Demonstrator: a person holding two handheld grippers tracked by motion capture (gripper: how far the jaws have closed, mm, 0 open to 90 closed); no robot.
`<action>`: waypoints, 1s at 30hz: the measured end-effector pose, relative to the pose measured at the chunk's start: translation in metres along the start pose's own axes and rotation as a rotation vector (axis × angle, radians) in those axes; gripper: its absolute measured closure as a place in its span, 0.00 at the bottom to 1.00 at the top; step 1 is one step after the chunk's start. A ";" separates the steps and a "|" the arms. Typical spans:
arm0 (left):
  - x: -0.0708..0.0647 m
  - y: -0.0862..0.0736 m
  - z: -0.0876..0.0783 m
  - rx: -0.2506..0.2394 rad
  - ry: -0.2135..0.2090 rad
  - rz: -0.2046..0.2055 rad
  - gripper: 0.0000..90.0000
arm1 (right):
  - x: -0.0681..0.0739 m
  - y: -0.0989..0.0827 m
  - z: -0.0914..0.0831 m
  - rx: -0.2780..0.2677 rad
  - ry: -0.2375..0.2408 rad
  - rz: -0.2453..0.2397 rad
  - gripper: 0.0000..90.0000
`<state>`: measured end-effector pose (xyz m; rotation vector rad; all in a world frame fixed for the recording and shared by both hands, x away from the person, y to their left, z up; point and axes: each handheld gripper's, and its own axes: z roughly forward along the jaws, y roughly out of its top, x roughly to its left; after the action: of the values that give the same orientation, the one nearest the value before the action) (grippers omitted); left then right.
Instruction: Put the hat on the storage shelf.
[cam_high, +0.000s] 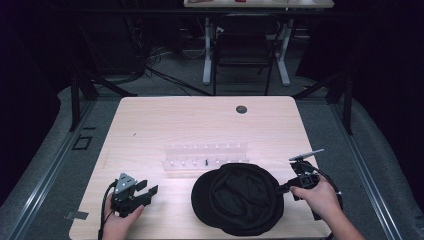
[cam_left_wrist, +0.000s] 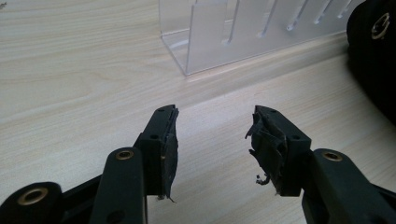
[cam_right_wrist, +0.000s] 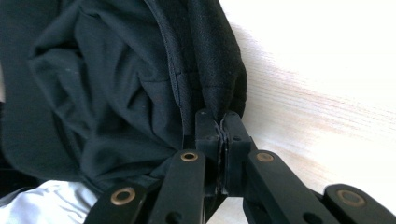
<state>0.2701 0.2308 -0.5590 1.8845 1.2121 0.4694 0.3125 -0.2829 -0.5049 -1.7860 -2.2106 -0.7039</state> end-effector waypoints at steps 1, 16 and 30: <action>0.000 0.000 0.000 0.002 -0.001 0.002 0.56 | 0.002 -0.001 0.000 -0.027 0.004 0.024 0.98; 0.000 0.000 0.000 0.001 0.001 0.001 0.56 | 0.017 -0.001 -0.033 -0.048 0.189 0.012 0.98; 0.001 0.000 0.000 0.003 0.000 -0.003 0.56 | 0.035 0.008 -0.051 -0.056 0.273 0.021 0.98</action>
<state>0.2701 0.2315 -0.5588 1.8851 1.2155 0.4664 0.3052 -0.2766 -0.4429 -1.6234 -2.0086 -0.9514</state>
